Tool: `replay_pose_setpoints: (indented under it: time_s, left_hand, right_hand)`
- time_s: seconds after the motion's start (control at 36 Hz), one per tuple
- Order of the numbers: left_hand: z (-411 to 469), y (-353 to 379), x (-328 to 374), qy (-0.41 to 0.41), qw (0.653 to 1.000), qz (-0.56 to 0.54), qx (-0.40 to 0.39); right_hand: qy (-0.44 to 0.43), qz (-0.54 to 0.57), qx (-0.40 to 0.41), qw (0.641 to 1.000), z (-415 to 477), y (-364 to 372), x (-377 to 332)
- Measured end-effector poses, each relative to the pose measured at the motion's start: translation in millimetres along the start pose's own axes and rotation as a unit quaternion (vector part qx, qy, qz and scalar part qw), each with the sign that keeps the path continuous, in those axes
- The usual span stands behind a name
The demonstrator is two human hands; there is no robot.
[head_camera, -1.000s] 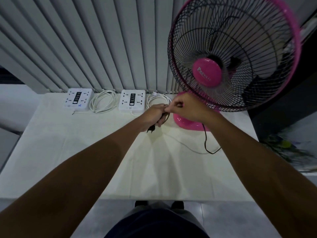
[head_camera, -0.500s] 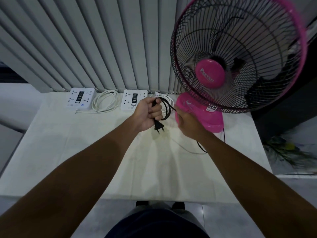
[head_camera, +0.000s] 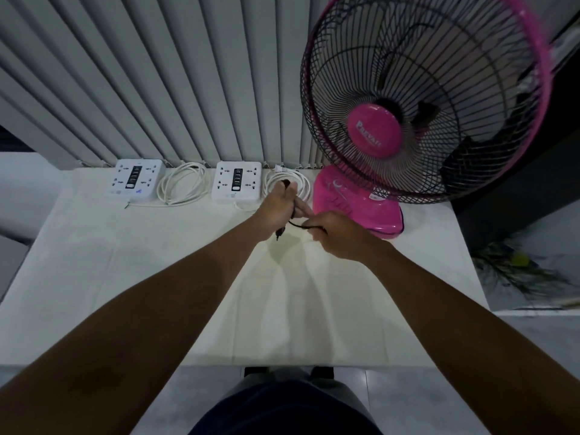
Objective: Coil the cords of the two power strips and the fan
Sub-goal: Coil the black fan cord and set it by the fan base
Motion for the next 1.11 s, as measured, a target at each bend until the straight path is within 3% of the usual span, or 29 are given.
replay_pose_setpoints:
  time_s: [0.11,0.17,0.25,0.44,0.61,0.72,0.89,1.06,1.11]
  left_hand:
    - [-2,18,-3,0.002,0.991,0.132,-0.024]
    - [-4,30,-7,-0.014,0.989,0.133,-0.062]
    - [-6,44,-14,-0.059,0.99,0.074,-0.105]
    - [-5,55,-30,-0.145,0.982,-0.047,-0.112]
    - [-7,71,-30,-0.168,0.969,-0.116,-0.142]
    - [-7,89,-28,-0.192,0.94,-0.226,-0.167]
    - [-4,106,-13,-0.175,0.897,-0.366,-0.176]
    - [3,122,0,-0.154,0.843,-0.499,-0.132]
    - [6,128,-3,-0.159,0.841,-0.507,-0.098]
  right_hand:
    - [-0.039,0.054,0.061,0.996,-6,-15,4]
    - [-0.029,0.086,0.097,0.991,-9,-22,11]
    - [-0.006,0.123,0.155,0.98,-12,-29,23]
    - [0.015,0.157,0.223,0.962,-21,-31,47]
    - [0.06,0.24,0.219,0.944,-33,-21,76]
    - [0.069,0.284,0.228,0.929,-37,-17,90]
    - [0.103,0.221,0.22,0.944,-49,-10,116]
    - [0.12,0.084,0.139,0.979,-59,1,135]
    - [0.117,0.03,0.101,0.988,-60,7,135]
Point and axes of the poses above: each hand's wrist, its own z-axis towards the middle knuckle, its own y-axis out of the palm, x = y × z, the point moved 7 cm from there along z, towards the middle knuckle, and after that the axes turned 1 degree about z, right-handed, at the moved point
